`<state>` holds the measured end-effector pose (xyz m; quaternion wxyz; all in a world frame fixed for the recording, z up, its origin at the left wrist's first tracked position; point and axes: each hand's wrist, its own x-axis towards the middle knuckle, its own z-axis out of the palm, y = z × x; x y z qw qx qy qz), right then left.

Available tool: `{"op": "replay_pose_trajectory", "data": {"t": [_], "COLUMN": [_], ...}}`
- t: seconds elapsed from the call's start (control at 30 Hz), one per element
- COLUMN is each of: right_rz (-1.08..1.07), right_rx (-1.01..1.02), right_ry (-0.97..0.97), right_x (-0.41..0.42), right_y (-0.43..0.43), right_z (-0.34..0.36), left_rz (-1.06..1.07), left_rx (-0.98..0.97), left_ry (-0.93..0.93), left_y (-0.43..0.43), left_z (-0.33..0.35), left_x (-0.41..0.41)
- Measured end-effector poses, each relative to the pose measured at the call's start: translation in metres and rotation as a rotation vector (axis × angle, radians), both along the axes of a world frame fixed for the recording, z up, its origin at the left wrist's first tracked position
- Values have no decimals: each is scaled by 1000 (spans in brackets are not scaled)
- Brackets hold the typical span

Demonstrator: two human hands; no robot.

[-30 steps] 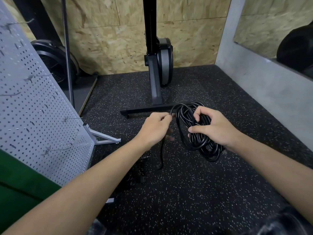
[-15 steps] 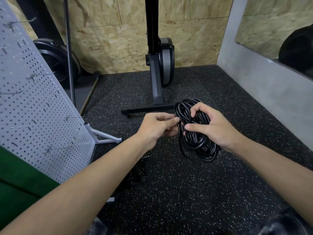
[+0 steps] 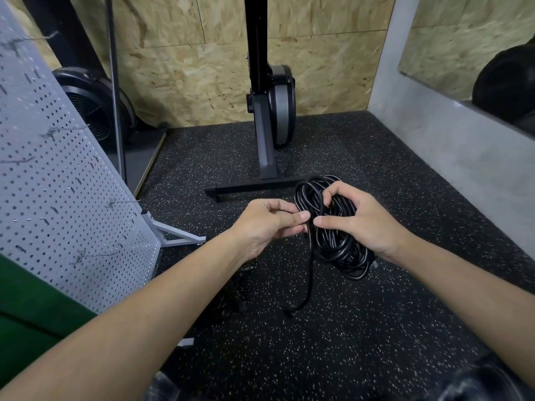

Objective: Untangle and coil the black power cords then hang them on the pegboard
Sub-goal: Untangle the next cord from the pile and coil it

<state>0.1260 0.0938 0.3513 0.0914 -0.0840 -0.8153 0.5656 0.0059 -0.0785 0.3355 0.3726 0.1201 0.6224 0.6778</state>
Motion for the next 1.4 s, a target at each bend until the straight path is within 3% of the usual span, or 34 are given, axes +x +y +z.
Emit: {"op": "replay_pose_trajectory", "data": {"t": [0.33,0.5,0.77,1.0,1.13,1.2,1.4], "right_rz": [47,-68,-86,94,380,474,449], "right_rx": [19,-121,-174,-119,262,358,199], "right_ry": [54,56,-40,-275,-424,-415,-263], "right_x": [2,-4,-6,-5,2,6,14], "right_y": [-7,-1,7,2,-12,-24,-33], "right_z": [-2,-8,-3,-1,2,6,30], "left_rz": [-42,5,78,79,82,47,-89], "left_rx": [38,-88,-120,-93,-117,-163,-199], "left_ry": [213,608,724,1225,1202,1134,804], "left_y": [1,4,-1,-4,-4,-3,-9], "left_z": [-6,-7,3,24,29,24,-6], "left_x": [7,11,6,0,-11,-16,-37]}}
